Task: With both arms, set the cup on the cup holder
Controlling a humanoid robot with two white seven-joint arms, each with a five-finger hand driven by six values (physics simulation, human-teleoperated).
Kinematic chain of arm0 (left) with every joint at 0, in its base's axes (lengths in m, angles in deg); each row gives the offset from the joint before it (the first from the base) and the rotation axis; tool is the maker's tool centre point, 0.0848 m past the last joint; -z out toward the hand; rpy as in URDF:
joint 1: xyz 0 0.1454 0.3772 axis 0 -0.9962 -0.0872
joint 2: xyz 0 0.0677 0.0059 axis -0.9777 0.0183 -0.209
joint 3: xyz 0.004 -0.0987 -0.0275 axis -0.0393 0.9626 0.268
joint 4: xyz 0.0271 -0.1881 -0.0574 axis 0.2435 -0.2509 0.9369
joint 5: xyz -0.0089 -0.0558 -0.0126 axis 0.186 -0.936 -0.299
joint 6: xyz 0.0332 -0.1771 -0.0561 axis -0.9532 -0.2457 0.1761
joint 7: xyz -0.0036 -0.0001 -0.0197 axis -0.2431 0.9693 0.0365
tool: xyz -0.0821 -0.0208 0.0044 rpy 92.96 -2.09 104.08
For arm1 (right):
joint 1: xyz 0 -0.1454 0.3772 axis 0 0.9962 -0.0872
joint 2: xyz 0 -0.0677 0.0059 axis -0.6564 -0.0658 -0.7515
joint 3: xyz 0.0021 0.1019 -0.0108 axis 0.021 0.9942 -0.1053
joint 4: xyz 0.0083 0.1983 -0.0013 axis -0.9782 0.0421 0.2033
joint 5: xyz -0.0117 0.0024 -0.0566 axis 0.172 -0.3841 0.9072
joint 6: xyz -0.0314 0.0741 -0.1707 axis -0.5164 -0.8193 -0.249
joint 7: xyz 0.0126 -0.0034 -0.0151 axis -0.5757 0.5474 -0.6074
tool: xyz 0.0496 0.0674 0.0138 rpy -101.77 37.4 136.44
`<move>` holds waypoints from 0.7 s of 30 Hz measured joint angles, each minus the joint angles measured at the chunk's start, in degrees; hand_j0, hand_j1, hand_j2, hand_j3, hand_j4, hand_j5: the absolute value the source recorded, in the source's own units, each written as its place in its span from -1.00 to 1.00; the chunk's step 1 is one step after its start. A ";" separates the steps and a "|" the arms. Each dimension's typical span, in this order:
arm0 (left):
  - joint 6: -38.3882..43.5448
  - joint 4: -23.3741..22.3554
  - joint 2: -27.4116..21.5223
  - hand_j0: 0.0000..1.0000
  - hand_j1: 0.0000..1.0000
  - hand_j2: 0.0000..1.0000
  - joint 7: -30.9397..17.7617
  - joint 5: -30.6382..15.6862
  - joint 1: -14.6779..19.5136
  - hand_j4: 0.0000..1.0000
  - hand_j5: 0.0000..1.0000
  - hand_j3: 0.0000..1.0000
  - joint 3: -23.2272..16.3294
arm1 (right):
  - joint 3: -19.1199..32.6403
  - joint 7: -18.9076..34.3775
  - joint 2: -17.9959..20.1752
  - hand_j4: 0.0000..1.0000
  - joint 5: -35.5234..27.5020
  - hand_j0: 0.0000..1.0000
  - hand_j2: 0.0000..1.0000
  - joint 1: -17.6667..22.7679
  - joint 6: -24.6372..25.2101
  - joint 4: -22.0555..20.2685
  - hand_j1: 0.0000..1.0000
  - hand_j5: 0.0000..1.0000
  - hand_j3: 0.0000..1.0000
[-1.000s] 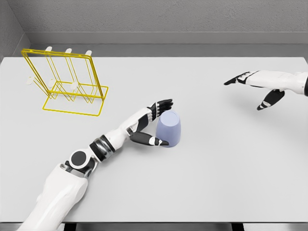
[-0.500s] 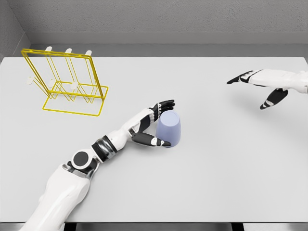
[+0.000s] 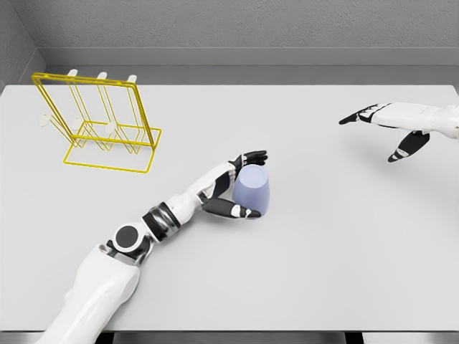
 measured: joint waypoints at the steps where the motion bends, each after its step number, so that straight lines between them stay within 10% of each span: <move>1: -0.01 -0.01 0.06 0.61 0.61 0.61 0.01 -0.01 0.00 0.61 0.61 0.61 0.00 | 0.00 0.00 -0.02 1.00 0.00 1.00 1.00 0.00 0.00 0.02 1.00 1.00 1.00; 12: -0.10 0.10 0.31 -0.05 -0.05 -0.05 0.04 -0.15 -0.18 -0.05 -0.05 -0.05 0.02 | 0.06 0.00 0.12 1.00 -0.01 1.00 1.00 -0.17 0.00 0.05 1.00 1.00 1.00; 21: -2.73 1.62 -0.32 -0.14 -0.14 -0.14 -2.78 -0.46 -1.58 -0.14 -0.14 -0.14 0.58 | 0.06 0.00 0.15 1.00 0.01 1.00 1.00 -0.09 0.00 0.02 1.00 1.00 1.00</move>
